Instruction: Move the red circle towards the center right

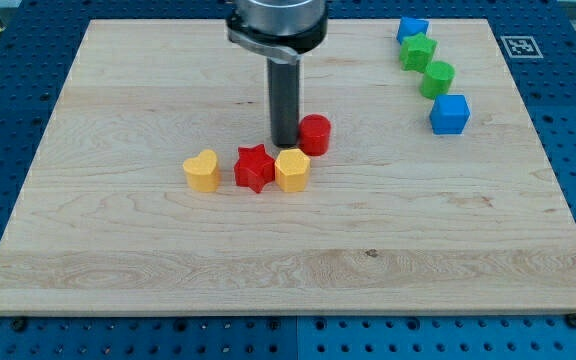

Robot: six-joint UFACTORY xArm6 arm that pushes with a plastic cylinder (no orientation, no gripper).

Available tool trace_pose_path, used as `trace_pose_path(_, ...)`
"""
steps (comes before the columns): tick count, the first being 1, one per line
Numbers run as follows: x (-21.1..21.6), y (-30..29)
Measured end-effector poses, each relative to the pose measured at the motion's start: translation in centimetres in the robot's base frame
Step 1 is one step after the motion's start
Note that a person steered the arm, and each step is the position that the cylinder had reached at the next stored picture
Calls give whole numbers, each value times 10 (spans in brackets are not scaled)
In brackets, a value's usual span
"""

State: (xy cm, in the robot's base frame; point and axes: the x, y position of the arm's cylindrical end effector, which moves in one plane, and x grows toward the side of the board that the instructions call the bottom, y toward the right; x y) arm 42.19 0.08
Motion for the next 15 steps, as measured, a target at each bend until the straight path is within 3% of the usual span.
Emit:
trace_pose_path(5,-13,121)
trace_pose_path(15,23,142)
